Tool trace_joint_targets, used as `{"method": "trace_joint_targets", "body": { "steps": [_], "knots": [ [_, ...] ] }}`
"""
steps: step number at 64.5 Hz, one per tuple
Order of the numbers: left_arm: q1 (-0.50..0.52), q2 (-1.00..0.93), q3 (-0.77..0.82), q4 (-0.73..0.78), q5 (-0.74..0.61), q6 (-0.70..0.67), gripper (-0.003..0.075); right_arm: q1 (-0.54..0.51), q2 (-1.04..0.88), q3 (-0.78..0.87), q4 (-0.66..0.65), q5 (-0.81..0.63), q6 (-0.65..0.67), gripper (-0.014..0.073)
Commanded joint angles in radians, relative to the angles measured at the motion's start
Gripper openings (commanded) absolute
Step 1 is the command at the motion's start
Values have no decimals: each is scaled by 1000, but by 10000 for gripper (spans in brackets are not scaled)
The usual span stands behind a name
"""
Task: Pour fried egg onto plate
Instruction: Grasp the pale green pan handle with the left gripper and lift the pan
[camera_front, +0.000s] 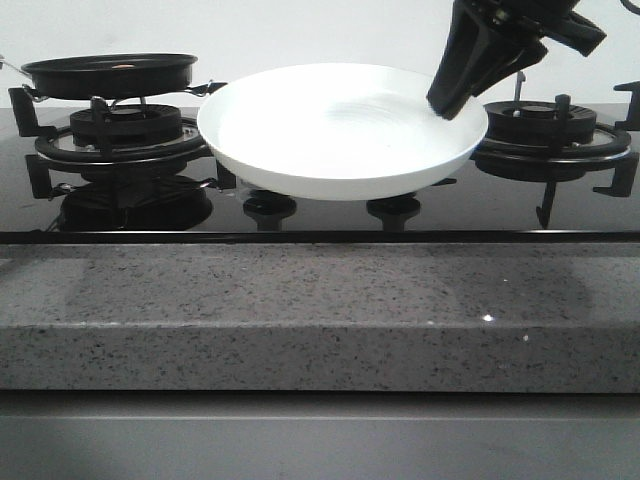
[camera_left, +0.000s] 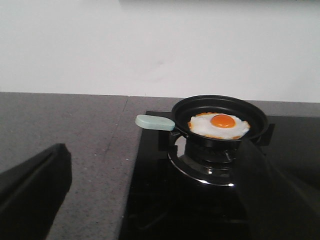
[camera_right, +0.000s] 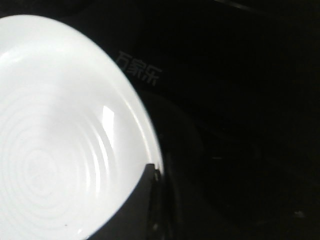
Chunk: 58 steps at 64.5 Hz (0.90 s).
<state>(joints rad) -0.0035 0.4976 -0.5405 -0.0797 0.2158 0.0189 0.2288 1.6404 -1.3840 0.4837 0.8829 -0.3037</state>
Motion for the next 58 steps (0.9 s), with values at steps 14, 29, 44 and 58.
{"method": "trace_joint_targets", "body": {
  "steps": [14, 29, 44, 58],
  "knots": [
    [44, 217, -157, -377, 52, -50, 650, 0, -51, -26, 40, -32, -11, -58],
    [95, 492, -335, -482, 195, -45, 650, 0, -50, -26, 40, -32, -11, -58],
    [186, 732, -493, -845, 333, 190, 650, 0, -48, -26, 40, -32, -11, -58],
    [337, 920, -582, -1268, 579, 438, 650, 0, -48, -26, 40, -32, -11, -58]
  ]
}}
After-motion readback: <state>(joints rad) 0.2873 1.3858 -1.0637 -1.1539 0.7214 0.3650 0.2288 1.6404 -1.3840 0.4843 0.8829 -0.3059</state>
